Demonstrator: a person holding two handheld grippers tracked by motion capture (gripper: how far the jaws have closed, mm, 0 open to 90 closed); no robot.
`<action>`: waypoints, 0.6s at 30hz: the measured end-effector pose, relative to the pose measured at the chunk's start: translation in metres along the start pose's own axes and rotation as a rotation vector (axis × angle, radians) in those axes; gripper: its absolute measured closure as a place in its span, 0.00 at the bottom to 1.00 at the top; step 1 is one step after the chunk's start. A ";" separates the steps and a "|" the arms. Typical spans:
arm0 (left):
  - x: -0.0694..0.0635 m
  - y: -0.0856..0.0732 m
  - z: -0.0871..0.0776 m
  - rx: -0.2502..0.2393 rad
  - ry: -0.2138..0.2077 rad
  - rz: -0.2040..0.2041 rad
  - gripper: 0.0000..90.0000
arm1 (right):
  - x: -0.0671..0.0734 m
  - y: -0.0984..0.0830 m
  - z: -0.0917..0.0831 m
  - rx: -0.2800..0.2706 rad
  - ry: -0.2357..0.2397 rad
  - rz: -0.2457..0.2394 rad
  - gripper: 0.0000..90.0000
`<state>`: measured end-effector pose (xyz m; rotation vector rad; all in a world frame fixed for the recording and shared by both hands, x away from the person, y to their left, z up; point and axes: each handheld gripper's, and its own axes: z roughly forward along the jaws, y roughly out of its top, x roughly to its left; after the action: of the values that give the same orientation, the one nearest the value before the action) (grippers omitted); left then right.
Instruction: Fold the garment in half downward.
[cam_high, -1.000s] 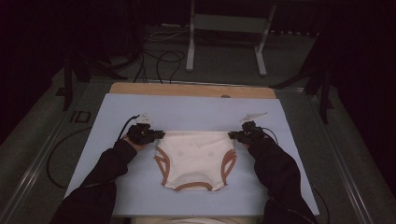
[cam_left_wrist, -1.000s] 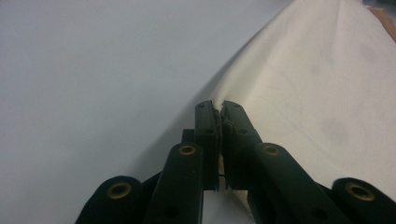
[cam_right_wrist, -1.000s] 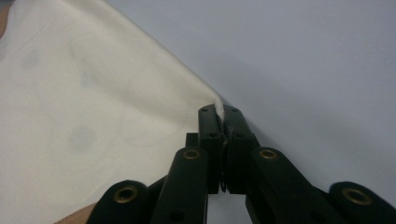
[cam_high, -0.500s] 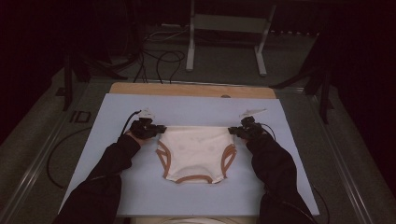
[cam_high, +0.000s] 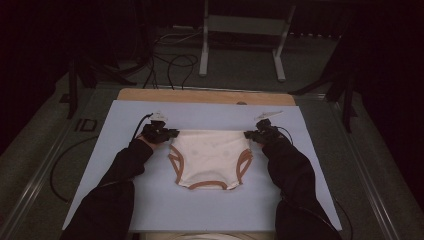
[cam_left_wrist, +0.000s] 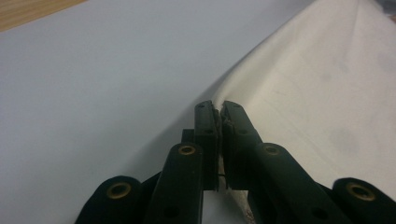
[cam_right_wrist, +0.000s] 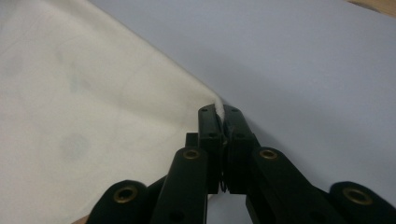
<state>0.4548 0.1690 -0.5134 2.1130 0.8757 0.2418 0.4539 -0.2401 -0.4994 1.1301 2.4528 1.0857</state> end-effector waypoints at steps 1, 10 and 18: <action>0.000 0.000 0.000 0.000 0.000 0.000 0.95 | 0.000 0.000 0.000 0.002 0.000 0.005 0.98; 0.003 0.003 0.009 0.046 0.026 -0.003 0.95 | -0.007 0.001 0.008 0.014 0.008 0.021 0.98; 0.004 0.003 0.013 0.077 0.040 -0.003 0.95 | -0.009 0.001 0.016 0.016 0.004 0.026 0.98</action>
<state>0.4648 0.1624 -0.5200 2.1847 0.9256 0.2531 0.4682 -0.2379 -0.5103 1.1694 2.4609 1.0789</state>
